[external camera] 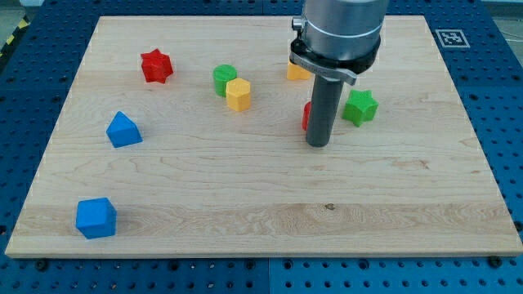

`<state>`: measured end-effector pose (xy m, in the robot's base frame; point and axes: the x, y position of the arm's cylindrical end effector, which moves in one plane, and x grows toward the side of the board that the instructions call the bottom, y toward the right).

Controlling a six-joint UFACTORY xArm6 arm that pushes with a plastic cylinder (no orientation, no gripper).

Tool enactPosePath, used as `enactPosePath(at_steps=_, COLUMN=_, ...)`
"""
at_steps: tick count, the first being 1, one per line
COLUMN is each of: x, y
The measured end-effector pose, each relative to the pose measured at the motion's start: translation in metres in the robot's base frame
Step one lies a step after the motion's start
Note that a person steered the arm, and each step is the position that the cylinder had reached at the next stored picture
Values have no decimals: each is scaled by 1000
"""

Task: Place the red circle right to the green circle

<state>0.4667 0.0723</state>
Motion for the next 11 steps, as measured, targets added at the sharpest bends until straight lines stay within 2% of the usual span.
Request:
enactPosePath(at_steps=2, x=-24, y=0)
enactPosePath(at_steps=5, x=-25, y=11)
enactPosePath(at_steps=8, x=-63, y=25)
enactPosePath(at_steps=11, x=-61, y=-17)
